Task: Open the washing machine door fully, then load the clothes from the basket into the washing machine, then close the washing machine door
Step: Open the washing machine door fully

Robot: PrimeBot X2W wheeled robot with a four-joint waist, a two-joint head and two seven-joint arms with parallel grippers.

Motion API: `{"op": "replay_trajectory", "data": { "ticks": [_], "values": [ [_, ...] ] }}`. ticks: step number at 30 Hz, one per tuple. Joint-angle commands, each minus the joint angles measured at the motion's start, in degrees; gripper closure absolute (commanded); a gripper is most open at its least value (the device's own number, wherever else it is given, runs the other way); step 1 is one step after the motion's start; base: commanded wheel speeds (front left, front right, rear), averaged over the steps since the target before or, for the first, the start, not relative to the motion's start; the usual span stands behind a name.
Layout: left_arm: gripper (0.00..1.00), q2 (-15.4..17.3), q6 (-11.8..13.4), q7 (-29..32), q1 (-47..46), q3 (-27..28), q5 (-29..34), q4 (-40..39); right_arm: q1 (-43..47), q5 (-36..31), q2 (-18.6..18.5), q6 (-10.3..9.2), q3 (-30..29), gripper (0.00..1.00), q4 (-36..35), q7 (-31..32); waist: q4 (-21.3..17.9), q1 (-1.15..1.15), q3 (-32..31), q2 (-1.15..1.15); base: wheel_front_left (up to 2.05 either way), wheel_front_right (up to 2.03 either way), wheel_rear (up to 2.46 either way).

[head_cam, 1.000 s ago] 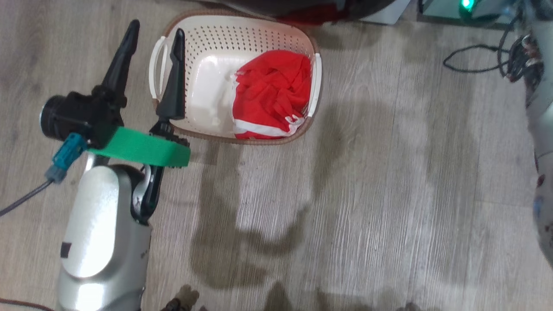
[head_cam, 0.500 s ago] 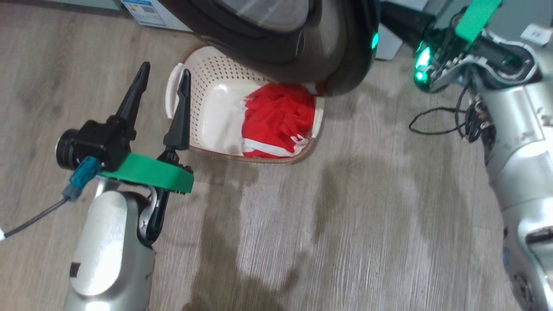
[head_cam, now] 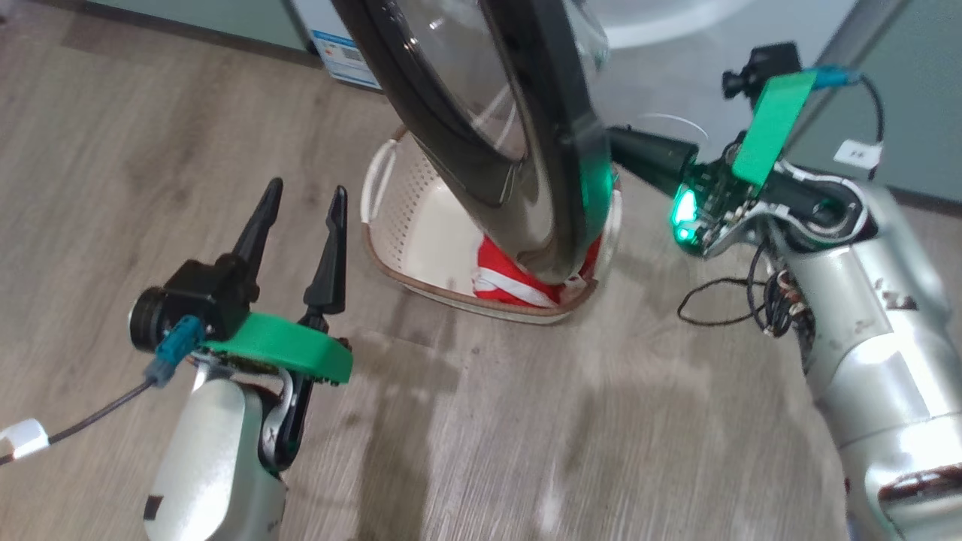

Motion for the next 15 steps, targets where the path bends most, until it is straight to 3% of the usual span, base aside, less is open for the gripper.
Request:
{"op": "replay_trajectory", "data": {
  "ticks": [1,15],
  "values": [
    [0.0,0.8,0.6,-0.5,0.0,1.4,-0.7,-1.4,0.5,0.8,1.9,0.03,1.1,1.0,-2.7,0.4,1.9,0.0,-1.5,0.0,0.0,0.0,0.0],
    [0.0,0.8,2.4,-0.5,2.2,-0.2,-3.0,-0.7,5.5,2.6,3.1,0.03,3.6,1.0,-4.6,0.3,8.7,0.0,-4.0,0.0,0.0,0.0,0.0]
  ]
}}
